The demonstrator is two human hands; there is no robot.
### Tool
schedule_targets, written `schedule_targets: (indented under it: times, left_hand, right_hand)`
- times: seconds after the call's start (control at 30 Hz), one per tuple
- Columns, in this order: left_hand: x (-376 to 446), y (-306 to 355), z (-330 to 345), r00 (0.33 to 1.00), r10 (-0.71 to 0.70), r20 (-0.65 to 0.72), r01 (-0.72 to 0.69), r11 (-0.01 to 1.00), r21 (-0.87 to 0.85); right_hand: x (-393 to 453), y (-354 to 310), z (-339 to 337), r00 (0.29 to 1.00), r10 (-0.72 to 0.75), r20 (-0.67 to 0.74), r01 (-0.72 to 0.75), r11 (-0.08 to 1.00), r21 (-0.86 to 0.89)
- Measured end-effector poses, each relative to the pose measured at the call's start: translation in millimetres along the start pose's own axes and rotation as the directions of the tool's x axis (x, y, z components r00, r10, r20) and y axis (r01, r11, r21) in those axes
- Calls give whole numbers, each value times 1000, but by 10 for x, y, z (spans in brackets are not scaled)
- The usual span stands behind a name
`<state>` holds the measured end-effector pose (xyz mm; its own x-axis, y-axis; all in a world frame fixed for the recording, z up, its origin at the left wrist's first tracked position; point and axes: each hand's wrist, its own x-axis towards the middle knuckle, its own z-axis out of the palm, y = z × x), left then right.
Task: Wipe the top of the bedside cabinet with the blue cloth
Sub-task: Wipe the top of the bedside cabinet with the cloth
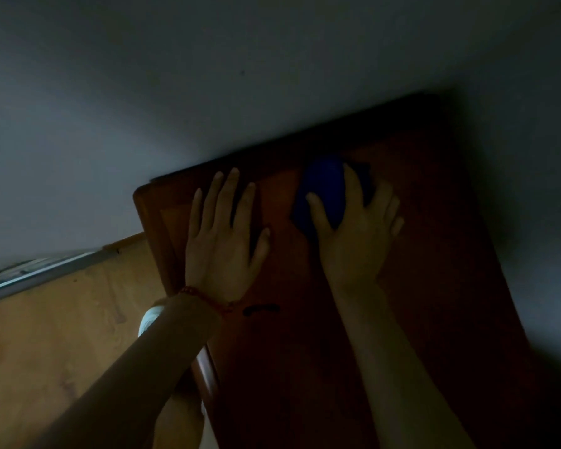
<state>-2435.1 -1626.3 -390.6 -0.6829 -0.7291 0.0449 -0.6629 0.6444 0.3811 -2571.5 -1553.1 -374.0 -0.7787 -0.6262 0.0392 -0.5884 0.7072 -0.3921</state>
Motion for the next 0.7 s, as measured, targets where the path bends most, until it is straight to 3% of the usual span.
schedule_targets:
  times: [0.1,0.27,0.4,0.43,0.57,0.7]
  left_hand:
    - [65,70,-7,1000,7,-26,-7,1000,12]
    - [254,252,127,990,141,-4,-141,990,1]
    - [263,305,214,992,129,-9,-129,991,26]
    - [260,304,217,991,133,-12,-133,991,26]
    - [273,296,197,992,130,-6,-130,991,25]
    - [267,308,194,993,120,-2,-120,993,15]
  right_hand:
    - [15,108,-41,999,-32,13,32,999,-37]
    - [546,71,-3,1000,16,11,-17,999,27]
    - [492,265,-94,986,-162,48,165,984,-65]
    - [587,322,-130,986,-154,70,159,984,-74]
    - [902,348,-151,993,99,60,-100,995,4]
    - [631,320,-167,986,-126,112,127,992,-7]
